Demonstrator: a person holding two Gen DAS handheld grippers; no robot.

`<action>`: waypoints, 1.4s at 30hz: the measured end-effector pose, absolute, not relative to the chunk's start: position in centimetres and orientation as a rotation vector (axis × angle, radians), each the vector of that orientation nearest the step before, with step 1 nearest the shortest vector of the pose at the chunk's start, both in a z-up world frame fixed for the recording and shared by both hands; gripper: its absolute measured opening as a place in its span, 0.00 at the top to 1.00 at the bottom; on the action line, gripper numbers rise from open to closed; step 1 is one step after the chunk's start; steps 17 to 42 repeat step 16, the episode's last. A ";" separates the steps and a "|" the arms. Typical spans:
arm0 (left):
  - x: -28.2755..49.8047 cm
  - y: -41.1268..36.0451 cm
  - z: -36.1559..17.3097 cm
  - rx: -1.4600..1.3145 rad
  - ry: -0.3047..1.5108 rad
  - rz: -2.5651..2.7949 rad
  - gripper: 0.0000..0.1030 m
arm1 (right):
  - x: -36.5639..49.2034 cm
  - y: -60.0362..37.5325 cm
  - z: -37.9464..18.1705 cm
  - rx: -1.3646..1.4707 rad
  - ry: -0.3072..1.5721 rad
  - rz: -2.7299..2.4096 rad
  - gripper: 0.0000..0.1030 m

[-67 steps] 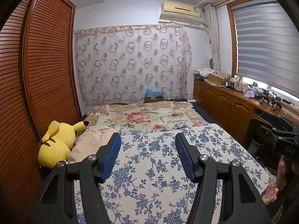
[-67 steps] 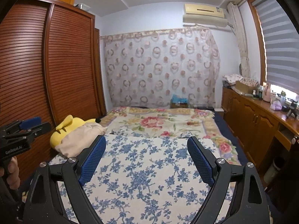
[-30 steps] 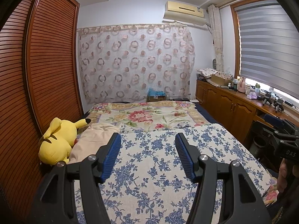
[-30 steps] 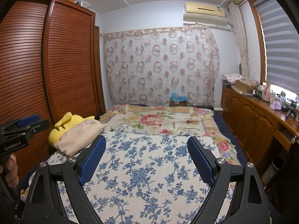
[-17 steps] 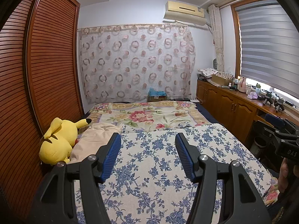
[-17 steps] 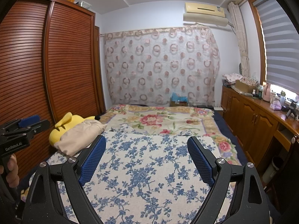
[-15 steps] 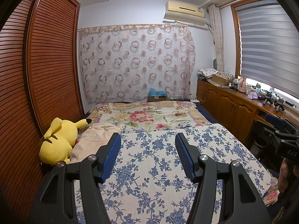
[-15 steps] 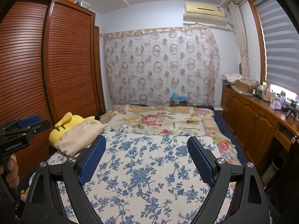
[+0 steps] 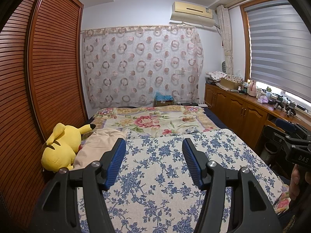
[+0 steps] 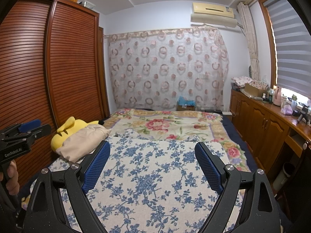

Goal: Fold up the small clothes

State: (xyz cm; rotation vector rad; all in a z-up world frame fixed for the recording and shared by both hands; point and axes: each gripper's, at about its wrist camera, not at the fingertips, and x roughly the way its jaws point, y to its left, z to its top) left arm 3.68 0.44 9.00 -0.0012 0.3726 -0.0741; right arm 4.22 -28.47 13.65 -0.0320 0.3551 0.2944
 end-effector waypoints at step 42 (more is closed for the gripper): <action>3.6 0.4 9.0 -0.001 0.374 -0.076 0.41 | 4.2 -28.4 13.7 -0.032 0.355 0.295 0.12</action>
